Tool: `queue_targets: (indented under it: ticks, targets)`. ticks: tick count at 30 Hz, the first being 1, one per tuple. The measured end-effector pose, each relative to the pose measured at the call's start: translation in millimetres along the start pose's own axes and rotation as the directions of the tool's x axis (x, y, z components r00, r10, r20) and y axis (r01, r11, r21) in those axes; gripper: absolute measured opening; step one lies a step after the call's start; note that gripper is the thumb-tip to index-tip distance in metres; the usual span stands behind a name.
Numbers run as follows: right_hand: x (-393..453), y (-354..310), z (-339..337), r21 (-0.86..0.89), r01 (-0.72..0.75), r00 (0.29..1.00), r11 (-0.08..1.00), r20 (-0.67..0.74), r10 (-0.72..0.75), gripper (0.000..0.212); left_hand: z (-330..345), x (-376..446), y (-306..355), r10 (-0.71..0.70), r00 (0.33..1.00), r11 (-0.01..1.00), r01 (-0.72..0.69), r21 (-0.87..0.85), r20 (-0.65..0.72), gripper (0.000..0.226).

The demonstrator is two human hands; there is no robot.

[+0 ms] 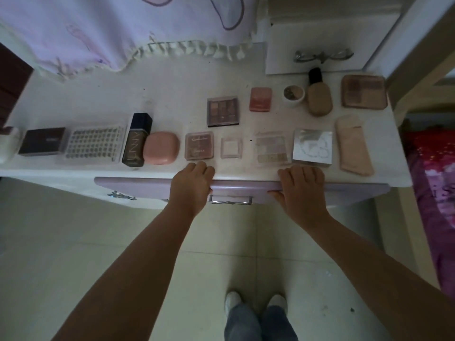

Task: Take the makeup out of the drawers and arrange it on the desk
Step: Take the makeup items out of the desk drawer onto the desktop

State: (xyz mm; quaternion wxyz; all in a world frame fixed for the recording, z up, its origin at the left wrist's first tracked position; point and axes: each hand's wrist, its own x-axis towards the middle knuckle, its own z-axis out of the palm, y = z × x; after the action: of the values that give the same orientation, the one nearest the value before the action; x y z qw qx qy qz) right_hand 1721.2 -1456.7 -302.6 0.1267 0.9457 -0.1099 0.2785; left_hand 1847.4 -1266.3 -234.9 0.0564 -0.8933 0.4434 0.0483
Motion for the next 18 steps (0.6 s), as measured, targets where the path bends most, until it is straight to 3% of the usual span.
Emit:
queue_targets:
  ticks: [9,12,16,18]
  targets:
    - [4,-1,-4,-0.102,0.098,0.995,0.99,0.024,-0.096,0.05,3,3,-4,0.042,0.999,0.999,-0.042,0.0,-0.031,0.053]
    - [9,-11,-20,-0.133,0.061,0.977,0.989,0.21,-0.032,0.058,-13,-3,2,-0.017,1.0,0.999,0.017,0.034,0.001,0.043]
    - [38,-28,-66,-0.08,-0.029,0.854,0.996,0.516,0.066,0.049,-31,-24,4,-0.092,0.981,0.996,0.094,-0.005,0.171,0.059]
    - [60,-37,-84,-0.025,-0.029,0.857,0.999,0.514,0.038,0.05,-44,-38,-10,-0.114,0.987,0.99,0.122,-0.069,0.111,0.059]
